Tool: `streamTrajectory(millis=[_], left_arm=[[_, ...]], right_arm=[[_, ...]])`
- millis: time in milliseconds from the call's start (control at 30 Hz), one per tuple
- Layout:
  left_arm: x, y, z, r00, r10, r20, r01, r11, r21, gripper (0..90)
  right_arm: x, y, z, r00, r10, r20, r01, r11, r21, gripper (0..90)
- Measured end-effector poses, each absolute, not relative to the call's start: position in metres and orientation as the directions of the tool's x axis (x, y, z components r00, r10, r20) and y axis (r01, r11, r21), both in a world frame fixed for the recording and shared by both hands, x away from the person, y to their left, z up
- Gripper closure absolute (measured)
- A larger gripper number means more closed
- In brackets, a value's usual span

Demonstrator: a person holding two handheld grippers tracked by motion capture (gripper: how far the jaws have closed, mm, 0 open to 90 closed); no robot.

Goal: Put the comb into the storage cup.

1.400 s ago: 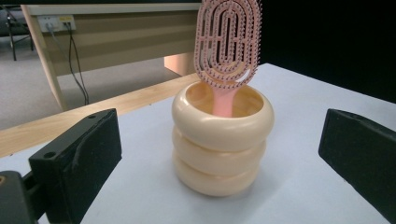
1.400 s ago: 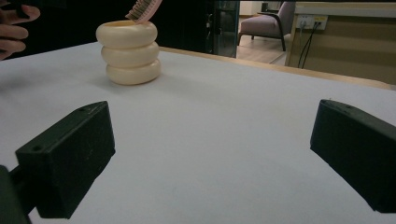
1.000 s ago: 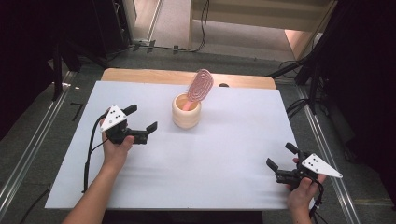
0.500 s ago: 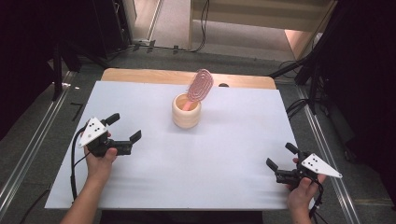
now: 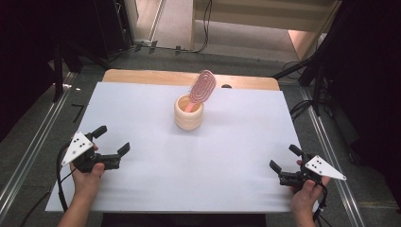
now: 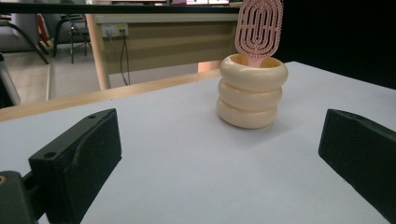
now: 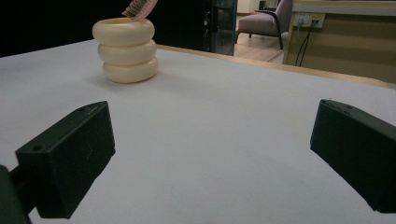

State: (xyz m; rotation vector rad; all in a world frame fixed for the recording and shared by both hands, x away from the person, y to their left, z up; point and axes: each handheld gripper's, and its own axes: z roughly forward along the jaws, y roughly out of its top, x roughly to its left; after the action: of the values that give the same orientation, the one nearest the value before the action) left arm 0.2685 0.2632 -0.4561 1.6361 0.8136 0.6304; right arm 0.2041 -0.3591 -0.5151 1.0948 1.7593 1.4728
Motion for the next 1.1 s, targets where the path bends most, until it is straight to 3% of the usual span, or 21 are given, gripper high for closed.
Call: streamTrajectory(millis=[1100], left_arm=[[0.229, 0.325, -0.471, 0.52, 0.854, -0.028, 0.218, -0.101, 0.971, 0.3]], right_arm=[[0.204, -0.359, -0.515, -0.481, 0.874, 0.069, 0.222, 0.045, 0.974, 0.0]])
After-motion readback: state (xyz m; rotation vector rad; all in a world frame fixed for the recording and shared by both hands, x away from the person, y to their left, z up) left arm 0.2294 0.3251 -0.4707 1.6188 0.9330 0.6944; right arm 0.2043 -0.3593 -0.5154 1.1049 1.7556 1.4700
